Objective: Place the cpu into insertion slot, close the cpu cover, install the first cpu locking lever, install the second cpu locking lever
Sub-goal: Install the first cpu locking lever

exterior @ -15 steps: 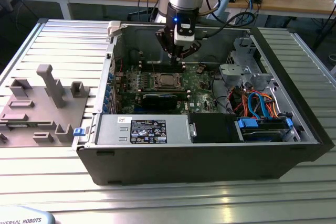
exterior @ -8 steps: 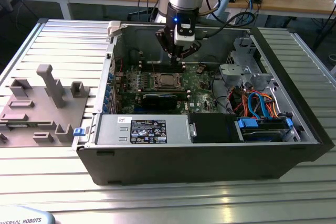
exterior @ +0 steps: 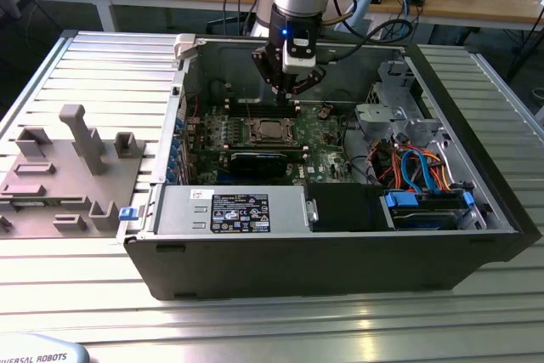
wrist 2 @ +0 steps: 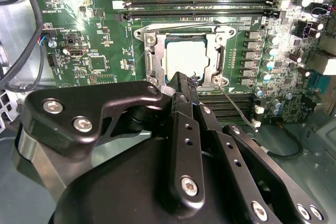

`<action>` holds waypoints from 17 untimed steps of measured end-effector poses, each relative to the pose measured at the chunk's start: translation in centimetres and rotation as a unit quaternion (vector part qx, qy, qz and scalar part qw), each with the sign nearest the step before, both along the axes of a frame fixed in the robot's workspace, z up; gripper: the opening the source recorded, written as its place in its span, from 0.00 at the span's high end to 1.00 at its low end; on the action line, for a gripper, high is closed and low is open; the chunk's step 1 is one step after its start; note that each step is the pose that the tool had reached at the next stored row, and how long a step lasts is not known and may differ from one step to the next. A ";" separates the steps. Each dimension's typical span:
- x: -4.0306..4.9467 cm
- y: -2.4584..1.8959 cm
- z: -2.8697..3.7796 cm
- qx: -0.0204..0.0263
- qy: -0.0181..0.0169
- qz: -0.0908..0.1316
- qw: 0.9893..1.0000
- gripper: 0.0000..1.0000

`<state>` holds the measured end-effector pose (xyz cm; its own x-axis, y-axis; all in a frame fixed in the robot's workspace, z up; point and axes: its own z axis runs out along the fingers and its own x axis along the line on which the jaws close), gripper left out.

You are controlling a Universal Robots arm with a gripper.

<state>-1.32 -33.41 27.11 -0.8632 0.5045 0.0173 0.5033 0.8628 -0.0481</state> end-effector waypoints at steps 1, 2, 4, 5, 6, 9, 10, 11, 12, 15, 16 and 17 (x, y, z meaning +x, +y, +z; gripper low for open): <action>0.00 0.00 0.00 0.000 0.000 0.000 1.000 0.89; 0.00 0.00 0.00 0.000 0.000 0.001 1.000 0.89; 0.00 0.00 0.00 0.000 0.000 0.001 1.000 0.89; 0.00 0.00 0.00 0.000 0.000 0.001 1.000 0.89; 0.00 0.00 -0.01 0.000 0.000 0.002 1.000 0.89; 0.00 0.00 -0.01 0.000 0.000 0.002 1.000 0.89; 0.00 0.00 -0.01 0.000 0.000 0.003 1.000 0.89; 0.00 0.00 -0.01 0.000 0.000 0.003 1.000 0.89; 0.00 0.00 -0.01 0.000 0.000 0.003 1.000 0.89; 0.00 0.00 -0.02 0.000 0.000 0.004 1.000 0.89; 0.00 0.00 -0.02 0.000 0.000 0.005 1.000 0.89; 0.00 0.00 -0.03 0.000 0.000 0.005 1.000 0.89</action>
